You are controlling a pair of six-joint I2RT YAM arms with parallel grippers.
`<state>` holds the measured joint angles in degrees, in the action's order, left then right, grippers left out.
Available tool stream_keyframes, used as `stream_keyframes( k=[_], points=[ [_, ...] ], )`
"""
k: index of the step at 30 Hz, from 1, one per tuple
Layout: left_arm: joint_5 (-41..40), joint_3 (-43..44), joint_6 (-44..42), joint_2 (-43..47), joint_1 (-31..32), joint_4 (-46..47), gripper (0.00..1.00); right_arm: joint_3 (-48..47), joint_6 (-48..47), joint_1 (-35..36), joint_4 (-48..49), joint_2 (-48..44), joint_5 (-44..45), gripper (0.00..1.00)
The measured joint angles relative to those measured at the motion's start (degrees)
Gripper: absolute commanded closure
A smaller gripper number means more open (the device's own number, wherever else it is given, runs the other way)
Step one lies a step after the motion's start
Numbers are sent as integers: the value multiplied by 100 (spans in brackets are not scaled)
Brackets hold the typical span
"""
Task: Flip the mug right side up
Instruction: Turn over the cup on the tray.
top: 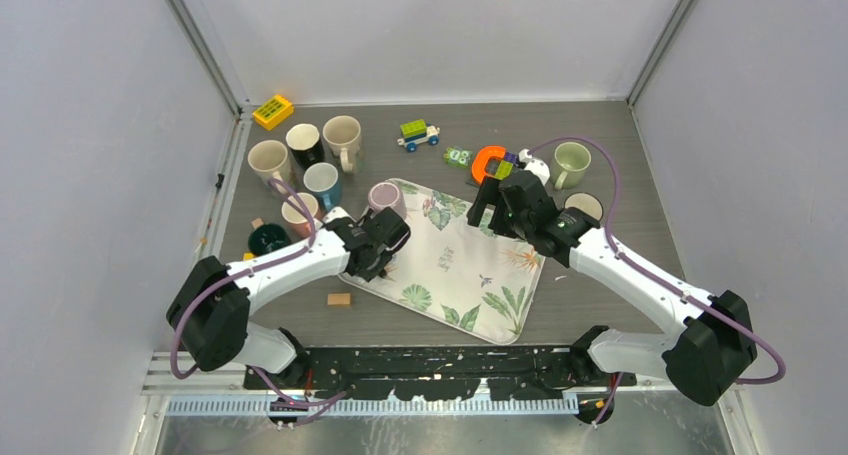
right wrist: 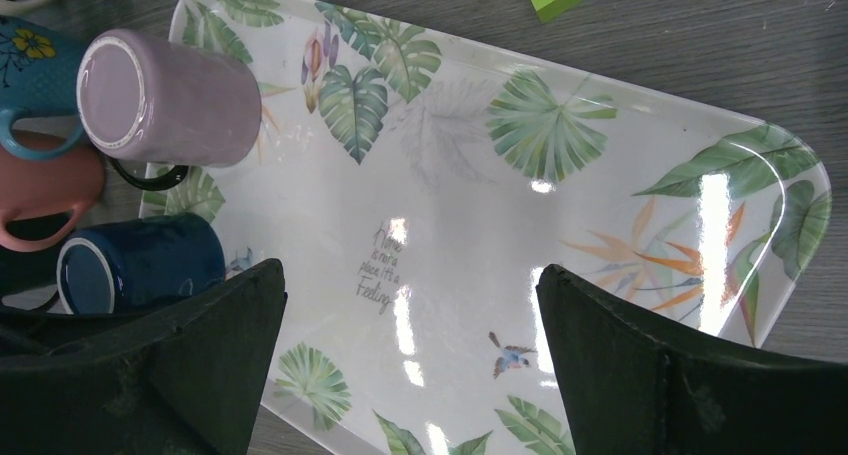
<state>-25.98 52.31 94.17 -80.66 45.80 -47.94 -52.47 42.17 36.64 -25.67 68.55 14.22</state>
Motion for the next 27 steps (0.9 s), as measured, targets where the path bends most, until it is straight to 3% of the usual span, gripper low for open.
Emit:
stream_keyframes(
  k=[7, 17, 27],
  points=[
    [-105, -31, -68, 52, 33, 205, 99, 0, 9, 0, 0, 0, -2, 0],
    [-35, -238, -83, 463, 15, 127, 100, 0, 98, 0, 42, 0, -129, 0],
    [562, -732, -232, 1340, -7, 422, 99, 17, 385, 0, 164, 7, -417, 0]
  ],
)
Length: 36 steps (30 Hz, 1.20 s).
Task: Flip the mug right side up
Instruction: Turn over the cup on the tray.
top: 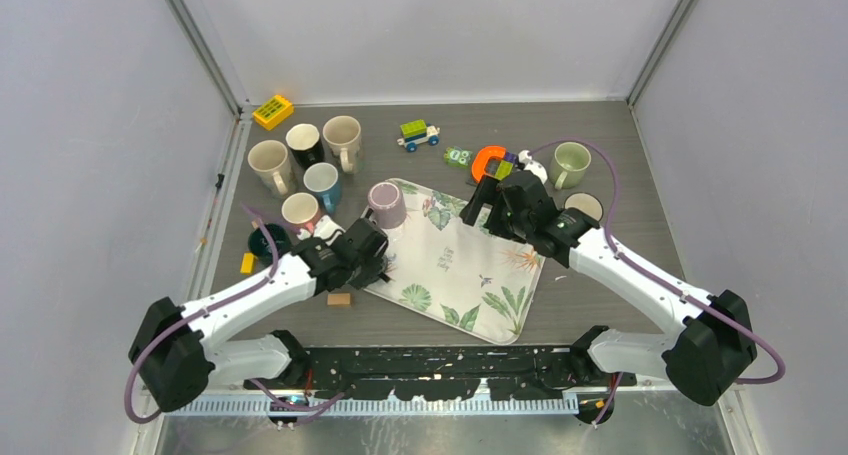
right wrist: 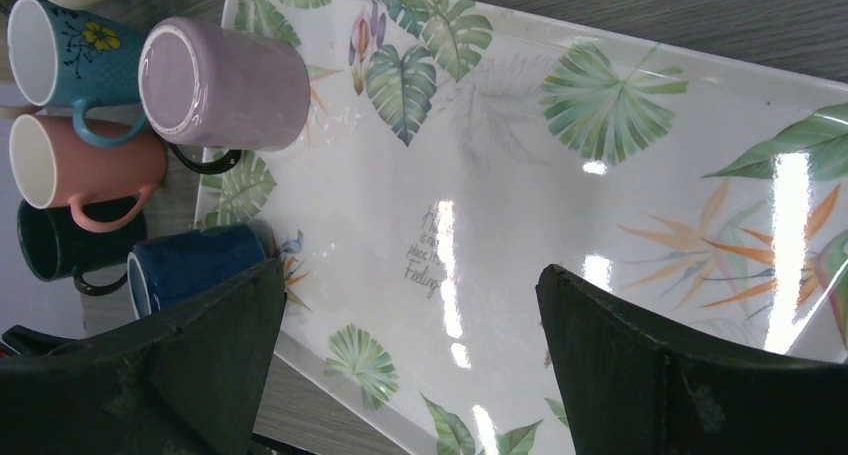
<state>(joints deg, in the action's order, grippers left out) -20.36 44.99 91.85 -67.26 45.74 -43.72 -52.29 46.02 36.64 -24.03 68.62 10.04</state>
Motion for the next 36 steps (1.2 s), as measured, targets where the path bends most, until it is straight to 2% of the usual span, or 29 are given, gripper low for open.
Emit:
stream_keyframes(
  k=[7, 11, 16, 27, 36],
  points=[
    [382, -608, -31, 647, -2, 1051, 100, 122, 332, -76, 9, -125, -280, 0],
    [509, -785, -37, 763, -11, 1687, 99, 219, 616, -177, 39, -407, -522, 0],
    [824, -1119, -15, 752, -153, 2916, 99, 507, 1117, -356, 363, -612, -1038, 1],
    [1558, -1495, 90, 280, -522, 5248, 100, 1259, 2380, -778, 1792, -205, -2306, 5],
    [2048, -1626, 251, -365, -688, 7058, 99, 1290, 3003, -778, 2892, 310, -2841, 12]
  ],
)
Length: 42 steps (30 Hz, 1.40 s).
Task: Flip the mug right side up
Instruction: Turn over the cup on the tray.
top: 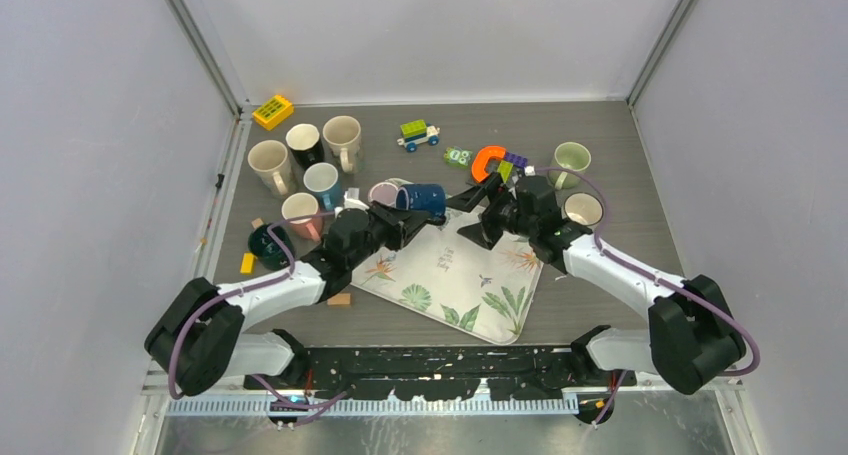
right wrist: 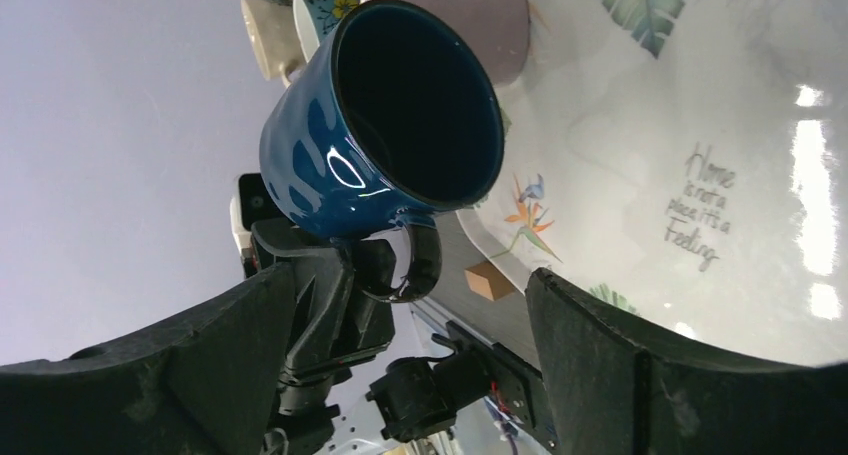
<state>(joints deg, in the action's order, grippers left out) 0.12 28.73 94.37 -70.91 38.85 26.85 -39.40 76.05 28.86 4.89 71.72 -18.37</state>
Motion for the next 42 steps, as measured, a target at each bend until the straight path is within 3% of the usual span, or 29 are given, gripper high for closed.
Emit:
stream_keyframes(
  k=[15, 32, 42],
  points=[
    [463, -13, 275, -702, -24, 1709, 99, 2, 726, 0, 1054, 446, -278, 31],
    [330, -245, 470, -911, -85, 2693, 99, 2, 1565, 7, 2238, 911, -494, 68],
    [249, -361, 577, -911, -109, 3049, 100, 2, 1679, 26, 2435, 940, -586, 97]
  ],
)
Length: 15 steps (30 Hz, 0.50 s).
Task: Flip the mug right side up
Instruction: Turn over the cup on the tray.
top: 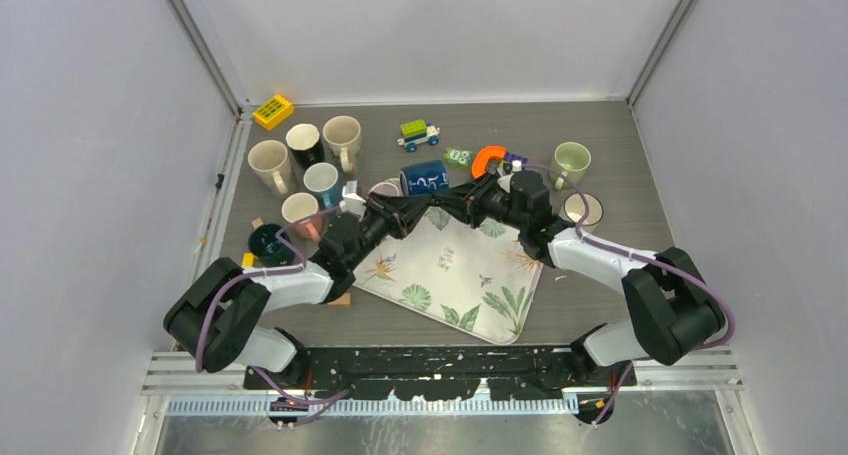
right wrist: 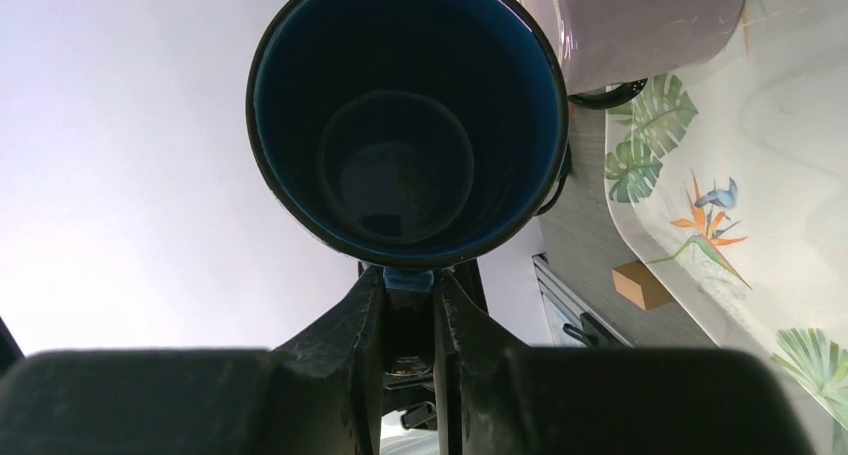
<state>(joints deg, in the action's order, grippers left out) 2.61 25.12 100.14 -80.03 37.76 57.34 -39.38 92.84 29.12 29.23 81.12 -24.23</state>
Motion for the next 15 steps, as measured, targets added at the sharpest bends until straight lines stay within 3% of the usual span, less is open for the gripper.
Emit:
stream_keyframes(
  k=[3, 9, 15],
  points=[
    [2, -26, -2, 0, 0, 28, 99, -2, -44, 7, -37, 0, -4, 99],
    [55, -31, -4, 7, 0, -68, 65, -94, -323, 7, -398, -90, 20, 99],
    [313, -11, -289, 426, 48, -704, 42, -245, -907, 0, -1401, -422, 393, 99]
  ],
)
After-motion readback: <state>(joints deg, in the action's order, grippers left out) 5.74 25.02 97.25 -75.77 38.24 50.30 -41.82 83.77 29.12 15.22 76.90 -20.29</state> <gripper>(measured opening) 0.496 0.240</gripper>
